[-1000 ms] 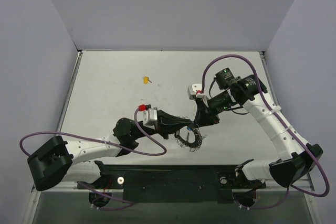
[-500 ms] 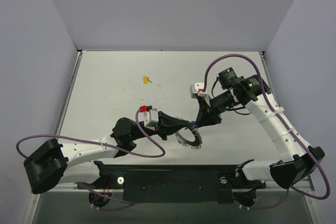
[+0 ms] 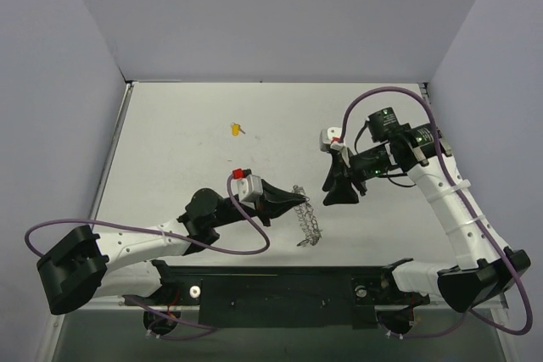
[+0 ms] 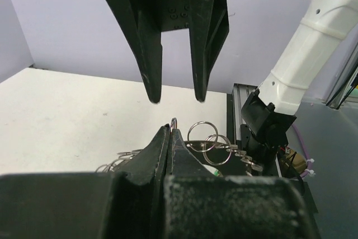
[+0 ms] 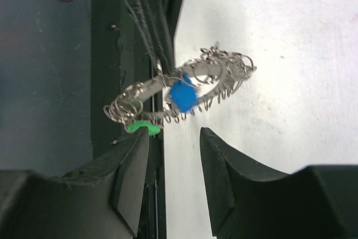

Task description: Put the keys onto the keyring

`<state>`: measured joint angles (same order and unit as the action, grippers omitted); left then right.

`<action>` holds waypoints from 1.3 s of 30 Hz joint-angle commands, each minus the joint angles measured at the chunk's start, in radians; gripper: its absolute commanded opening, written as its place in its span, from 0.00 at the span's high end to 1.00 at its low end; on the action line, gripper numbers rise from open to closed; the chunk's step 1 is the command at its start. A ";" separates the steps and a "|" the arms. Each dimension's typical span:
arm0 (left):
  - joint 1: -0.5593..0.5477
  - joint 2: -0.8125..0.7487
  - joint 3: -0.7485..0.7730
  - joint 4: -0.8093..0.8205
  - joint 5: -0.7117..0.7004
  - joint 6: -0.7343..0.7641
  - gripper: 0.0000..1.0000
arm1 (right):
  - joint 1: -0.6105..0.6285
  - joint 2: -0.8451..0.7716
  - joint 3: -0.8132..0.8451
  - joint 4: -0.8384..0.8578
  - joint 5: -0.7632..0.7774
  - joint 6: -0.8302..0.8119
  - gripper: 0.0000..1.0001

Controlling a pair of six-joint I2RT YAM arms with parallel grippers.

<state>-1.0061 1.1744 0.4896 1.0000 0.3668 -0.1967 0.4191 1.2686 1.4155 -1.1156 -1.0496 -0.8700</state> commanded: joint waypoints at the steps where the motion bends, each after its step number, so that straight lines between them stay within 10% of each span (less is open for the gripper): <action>1: 0.008 -0.038 0.024 0.029 -0.028 -0.004 1.00 | -0.071 -0.057 -0.038 0.025 0.007 0.058 0.62; 10: 0.055 -0.041 0.090 -0.119 -0.009 -0.084 1.00 | -0.170 -0.115 -0.156 0.108 0.023 0.106 0.57; 20: 0.083 0.063 0.358 -0.627 -0.296 -0.297 1.00 | -0.460 -0.225 -0.420 0.349 -0.070 0.273 0.53; 39: 0.178 0.711 0.859 -0.422 -0.025 -0.585 1.00 | -0.612 -0.210 -0.517 0.431 -0.049 0.270 0.53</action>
<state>-0.8490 1.8545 1.2877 0.3996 0.2600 -0.6788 -0.1837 1.0512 0.9092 -0.6903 -1.0737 -0.5911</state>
